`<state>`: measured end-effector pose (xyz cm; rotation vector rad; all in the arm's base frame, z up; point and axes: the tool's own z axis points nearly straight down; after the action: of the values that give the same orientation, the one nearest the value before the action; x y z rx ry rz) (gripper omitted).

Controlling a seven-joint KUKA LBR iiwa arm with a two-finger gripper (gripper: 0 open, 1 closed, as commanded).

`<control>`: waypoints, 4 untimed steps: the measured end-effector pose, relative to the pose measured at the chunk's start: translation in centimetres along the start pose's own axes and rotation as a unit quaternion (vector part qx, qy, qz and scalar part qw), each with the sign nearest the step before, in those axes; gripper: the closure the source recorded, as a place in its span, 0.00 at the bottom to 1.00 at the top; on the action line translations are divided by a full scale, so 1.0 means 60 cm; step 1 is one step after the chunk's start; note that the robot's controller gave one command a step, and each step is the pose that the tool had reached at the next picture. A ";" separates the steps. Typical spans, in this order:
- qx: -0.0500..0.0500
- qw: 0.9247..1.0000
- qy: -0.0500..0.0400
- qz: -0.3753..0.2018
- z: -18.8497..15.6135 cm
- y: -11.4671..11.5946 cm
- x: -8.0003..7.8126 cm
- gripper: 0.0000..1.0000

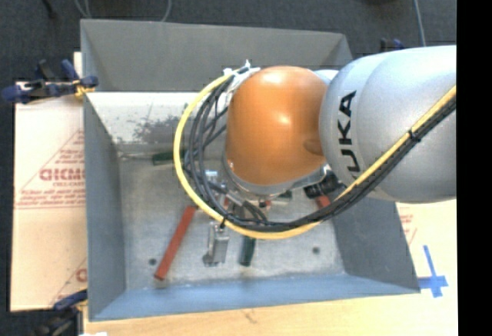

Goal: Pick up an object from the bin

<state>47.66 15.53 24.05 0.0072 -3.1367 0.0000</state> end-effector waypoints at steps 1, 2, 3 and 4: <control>-0.002 1.000 -0.008 -0.020 0.286 0.020 -0.018 0.00; -0.003 1.000 -0.011 -0.021 0.276 0.021 -0.022 1.00; -0.002 1.000 -0.007 -0.004 0.069 0.016 -0.028 1.00; -0.001 1.000 -0.004 -0.003 0.076 0.015 -0.025 0.00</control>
Offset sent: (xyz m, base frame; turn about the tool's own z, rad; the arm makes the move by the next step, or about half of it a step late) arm 0.0067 0.0123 -0.1705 -0.0452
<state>49.14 16.42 19.47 0.0163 -3.1438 -0.0023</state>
